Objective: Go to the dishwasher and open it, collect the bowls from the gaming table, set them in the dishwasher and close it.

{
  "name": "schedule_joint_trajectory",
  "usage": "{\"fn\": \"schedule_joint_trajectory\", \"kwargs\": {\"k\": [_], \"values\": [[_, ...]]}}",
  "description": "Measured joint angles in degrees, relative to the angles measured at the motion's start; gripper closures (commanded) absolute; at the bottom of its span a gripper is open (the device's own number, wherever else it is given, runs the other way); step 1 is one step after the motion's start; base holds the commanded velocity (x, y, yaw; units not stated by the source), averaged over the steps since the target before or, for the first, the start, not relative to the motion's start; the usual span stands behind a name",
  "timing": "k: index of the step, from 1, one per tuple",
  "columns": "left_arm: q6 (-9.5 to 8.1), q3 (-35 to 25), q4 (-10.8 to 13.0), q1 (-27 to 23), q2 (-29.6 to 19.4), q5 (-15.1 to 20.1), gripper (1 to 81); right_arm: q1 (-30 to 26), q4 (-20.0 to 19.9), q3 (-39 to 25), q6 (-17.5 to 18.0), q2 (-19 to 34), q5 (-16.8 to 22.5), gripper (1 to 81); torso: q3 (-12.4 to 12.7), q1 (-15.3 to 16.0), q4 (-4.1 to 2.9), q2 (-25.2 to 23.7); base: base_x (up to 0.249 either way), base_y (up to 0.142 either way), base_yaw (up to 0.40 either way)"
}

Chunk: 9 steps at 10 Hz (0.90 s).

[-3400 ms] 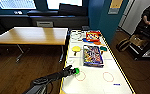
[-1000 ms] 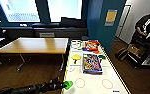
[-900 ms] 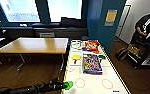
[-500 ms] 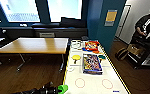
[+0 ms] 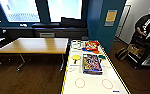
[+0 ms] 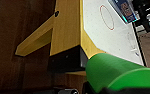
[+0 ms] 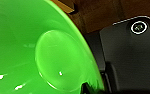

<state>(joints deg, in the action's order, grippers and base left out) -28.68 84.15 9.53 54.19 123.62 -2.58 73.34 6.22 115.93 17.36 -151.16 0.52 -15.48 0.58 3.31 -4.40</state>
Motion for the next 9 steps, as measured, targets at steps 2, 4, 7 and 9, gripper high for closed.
{"fn": "schedule_joint_trajectory", "kwargs": {"k": [2, 4, 7, 9], "values": [[0.0, 1.6, 2.6, 5.8, -0.5, -3.9, 81.1, 0.5, 0.0, 0.2, 0.0, 0.0, -0.4, 81.1, 0.0, 0.0, 0.0, 0.0, 0.0, 0.0, 0.0], [-0.02, 6.3, 4.7, 10.3, -0.1, -6.5, 81.1, 0.8, 0.0, 0.9, 0.0, -0.2, -0.5, 81.1, 0.0, 0.0, 0.0, 0.0, 0.0, 0.0, 0.0], [0.0, 13.7, 6.8, 13.0, 4.5, -8.6, 81.1, 0.8, 0.0, 2.1, 0.0, -1.9, -0.3, 81.1, 0.1, -0.1, 0.0, 0.0, 0.0, 0.0, 0.0], [0.0, 19.3, 7.2, 14.7, 8.4, -9.0, 81.1, 1.4, 0.0, 4.0, 0.0, -3.2, -0.1, 81.1, 0.1, -0.1, 0.0, -0.1, 0.0, 0.0, 0.0]]}}
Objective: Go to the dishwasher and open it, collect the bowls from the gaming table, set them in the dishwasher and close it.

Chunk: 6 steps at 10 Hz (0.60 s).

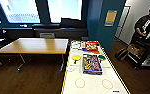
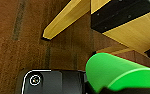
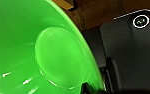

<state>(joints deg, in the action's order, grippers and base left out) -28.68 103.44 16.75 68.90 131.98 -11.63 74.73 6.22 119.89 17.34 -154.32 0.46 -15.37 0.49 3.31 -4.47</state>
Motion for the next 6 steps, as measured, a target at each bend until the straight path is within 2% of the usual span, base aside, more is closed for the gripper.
{"fn": "schedule_joint_trajectory", "kwargs": {"k": [3, 6], "values": [[0.0, 5.9, 0.2, 2.1, 4.7, -0.3, 81.1, 0.2, 0.0, 0.8, -0.1, -0.2, 0.2, 81.1, 0.0, 0.0, 0.0, 0.0, -0.049, 0.0, 0.0], [0.02, 6.5, 0.5, 3.9, 5.5, -0.4, 81.1, 1.3, 0.0, 2.5, 0.1, -1.3, -0.2, 81.1, 0.0, -0.1, 0.0, -0.1, -0.102, 0.0, 0.0]]}}
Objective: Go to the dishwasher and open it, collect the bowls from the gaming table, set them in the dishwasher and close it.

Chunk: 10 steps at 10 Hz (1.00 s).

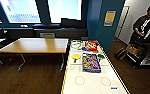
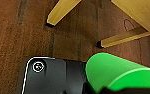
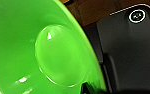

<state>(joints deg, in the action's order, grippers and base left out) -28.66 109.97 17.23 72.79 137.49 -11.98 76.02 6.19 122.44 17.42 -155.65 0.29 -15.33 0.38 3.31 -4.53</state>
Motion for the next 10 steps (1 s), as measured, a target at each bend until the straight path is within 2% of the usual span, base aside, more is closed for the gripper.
{"fn": "schedule_joint_trajectory", "kwargs": {"k": [4, 10], "values": [[0.0, 2.3, 1.5, 0.7, 3.0, -0.3, 81.1, 0.1, 0.0, 4.1, -0.1, -1.8, 0.1, 81.1, 0.0, 0.0, 0.0, 0.0, -0.103, 0.0, 0.0], [0.0, 11.3, 4.0, 3.8, 9.9, -0.3, 81.1, 2.6, -0.1, 16.7, -0.5, -7.3, -0.8, 81.1, 0.0, -0.1, 0.0, 0.0, -0.105, 0.0, 0.0]]}}
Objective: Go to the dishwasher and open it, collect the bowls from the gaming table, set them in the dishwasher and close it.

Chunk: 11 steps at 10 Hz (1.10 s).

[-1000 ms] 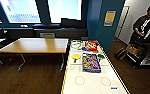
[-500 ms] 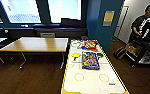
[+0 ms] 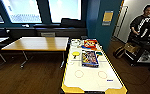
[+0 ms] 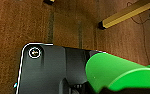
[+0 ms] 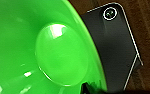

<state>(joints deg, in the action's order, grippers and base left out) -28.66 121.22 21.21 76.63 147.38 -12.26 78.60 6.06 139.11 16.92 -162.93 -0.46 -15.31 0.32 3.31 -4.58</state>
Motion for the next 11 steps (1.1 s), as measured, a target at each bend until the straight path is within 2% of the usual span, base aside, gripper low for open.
{"fn": "schedule_joint_trajectory", "kwargs": {"k": [3, 11], "values": [[0.0, 3.0, 0.6, 0.7, 1.6, 0.0, 81.1, 1.0, 0.0, 3.6, -0.9, -2.2, -1.0, 81.1, 0.0, 0.0, 0.0, 0.0, -0.106, 0.0, 0.0], [0.0, 11.6, 2.9, 2.6, 7.4, -0.1, 81.1, 1.1, 0.0, 5.7, -1.1, -3.0, -0.8, 81.1, 0.0, 0.0, 0.0, 0.0, -0.106, 0.0, 0.0]]}}
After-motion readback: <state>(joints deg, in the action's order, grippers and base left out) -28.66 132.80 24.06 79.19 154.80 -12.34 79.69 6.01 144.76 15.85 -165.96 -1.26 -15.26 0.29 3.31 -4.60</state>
